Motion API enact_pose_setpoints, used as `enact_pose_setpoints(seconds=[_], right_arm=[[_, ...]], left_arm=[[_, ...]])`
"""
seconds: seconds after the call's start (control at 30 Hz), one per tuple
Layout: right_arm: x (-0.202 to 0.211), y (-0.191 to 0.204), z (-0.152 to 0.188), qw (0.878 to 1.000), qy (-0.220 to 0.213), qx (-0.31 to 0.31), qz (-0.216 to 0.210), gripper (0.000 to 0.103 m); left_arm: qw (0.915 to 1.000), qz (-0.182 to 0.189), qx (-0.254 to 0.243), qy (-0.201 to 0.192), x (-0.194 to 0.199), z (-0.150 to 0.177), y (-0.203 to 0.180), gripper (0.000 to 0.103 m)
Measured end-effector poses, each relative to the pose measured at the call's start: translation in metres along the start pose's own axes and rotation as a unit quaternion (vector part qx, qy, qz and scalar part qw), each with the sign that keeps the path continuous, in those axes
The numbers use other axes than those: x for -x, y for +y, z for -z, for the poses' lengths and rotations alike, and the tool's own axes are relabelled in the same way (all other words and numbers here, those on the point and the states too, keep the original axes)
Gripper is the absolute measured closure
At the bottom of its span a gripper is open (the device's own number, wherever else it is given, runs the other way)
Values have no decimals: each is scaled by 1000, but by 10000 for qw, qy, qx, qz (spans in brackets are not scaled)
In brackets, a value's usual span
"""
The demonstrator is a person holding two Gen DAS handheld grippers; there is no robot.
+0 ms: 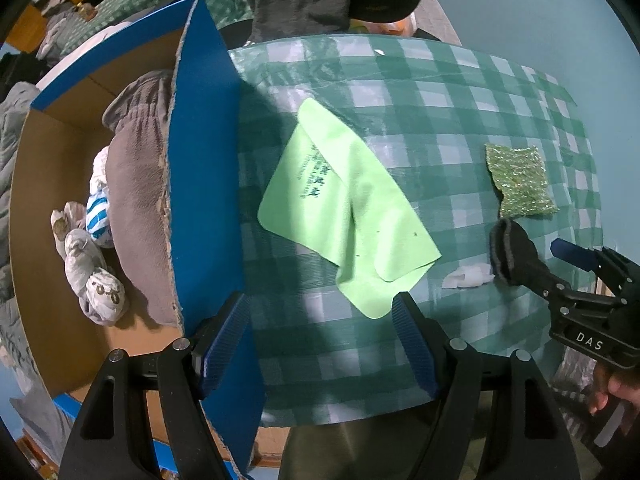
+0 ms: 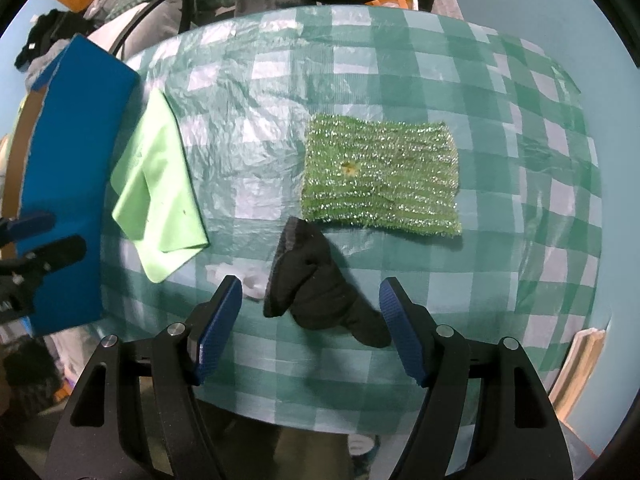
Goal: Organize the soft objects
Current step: 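Grasp the black knit glove with the right tool, then hold the black glove in the right tool while the left tool grasps the light green cloth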
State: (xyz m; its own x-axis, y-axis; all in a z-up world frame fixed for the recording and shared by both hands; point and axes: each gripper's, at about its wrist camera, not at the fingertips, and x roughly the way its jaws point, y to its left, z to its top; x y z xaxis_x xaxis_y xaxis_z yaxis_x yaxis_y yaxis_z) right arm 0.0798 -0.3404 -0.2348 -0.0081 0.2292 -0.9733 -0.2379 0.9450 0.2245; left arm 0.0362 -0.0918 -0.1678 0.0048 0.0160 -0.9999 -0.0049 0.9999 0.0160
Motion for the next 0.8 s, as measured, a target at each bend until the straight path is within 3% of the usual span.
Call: enact_pose_setpoints(seconds=[0.2,0.53,0.63,0.8], right_arm=[[-10,-4,5,9999,60,59,89,31],[-26,-9,7,9997,180,178,46,32],[-31,-11,7,9994,243,241,-28,53],[-27,-18,6,9996,182,208,-115,58]], left_arm=[[9999,85,70,52,1,-1,-1,27],[9994,137,-250,171,-9,-8,-30,27],[9994,164,-241,207,-14,-14,-29,27],[9993,184,-132,287,-28,-31,-28,24]])
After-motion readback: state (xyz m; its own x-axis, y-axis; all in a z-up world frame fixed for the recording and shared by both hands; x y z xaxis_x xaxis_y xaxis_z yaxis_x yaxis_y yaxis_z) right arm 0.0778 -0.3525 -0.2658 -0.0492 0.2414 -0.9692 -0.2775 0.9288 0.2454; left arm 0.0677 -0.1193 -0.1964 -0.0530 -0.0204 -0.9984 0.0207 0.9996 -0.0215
